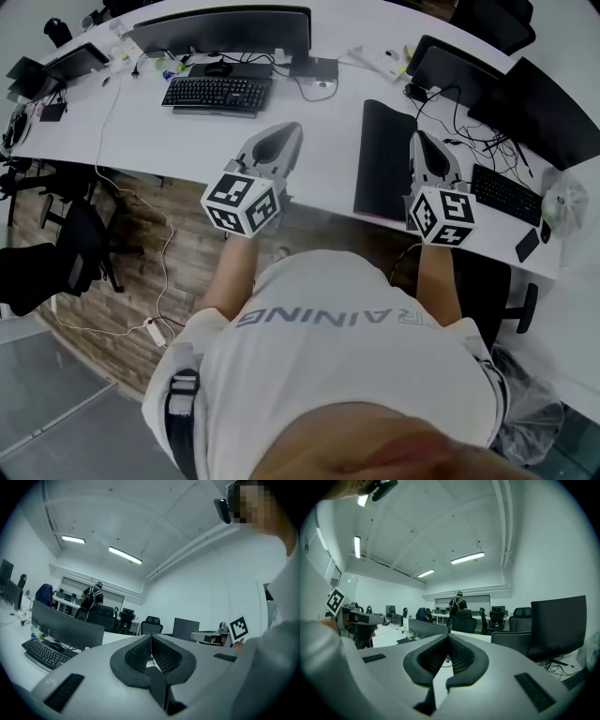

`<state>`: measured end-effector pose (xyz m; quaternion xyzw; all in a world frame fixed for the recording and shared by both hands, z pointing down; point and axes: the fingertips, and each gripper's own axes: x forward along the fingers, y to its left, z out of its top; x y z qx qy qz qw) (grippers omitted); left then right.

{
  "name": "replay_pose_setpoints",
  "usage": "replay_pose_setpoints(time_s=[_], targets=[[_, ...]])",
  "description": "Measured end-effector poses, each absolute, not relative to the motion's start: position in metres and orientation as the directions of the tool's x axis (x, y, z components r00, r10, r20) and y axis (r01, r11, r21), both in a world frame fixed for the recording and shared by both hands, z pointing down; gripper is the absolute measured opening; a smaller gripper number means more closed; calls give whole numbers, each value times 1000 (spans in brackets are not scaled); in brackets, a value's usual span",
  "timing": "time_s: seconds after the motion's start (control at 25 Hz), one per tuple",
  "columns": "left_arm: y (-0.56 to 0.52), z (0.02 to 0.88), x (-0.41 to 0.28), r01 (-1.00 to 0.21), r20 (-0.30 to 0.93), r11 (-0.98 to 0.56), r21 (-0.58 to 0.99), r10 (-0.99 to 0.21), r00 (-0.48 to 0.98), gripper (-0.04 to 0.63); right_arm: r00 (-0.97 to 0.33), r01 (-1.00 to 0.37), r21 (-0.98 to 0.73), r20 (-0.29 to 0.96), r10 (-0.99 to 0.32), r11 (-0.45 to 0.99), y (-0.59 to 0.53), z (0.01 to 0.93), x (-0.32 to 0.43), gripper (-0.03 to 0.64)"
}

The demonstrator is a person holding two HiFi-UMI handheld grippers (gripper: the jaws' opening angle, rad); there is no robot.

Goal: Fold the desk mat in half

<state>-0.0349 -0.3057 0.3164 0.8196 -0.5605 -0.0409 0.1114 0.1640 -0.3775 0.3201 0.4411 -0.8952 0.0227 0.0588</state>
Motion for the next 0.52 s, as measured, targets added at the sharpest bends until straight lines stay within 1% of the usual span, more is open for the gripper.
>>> replay_pose_setpoints(time_s=[0.2,0.52], targets=[[-309,320,-32,-903,64,-356,242,-922,381,32,-605,-790,9,151,-782,613,-380,332,163,23],[-314,319,-29,-901,66,-358,245,-921,384,32,-611,-785,6,157,-776,620,-385,334,164,24]])
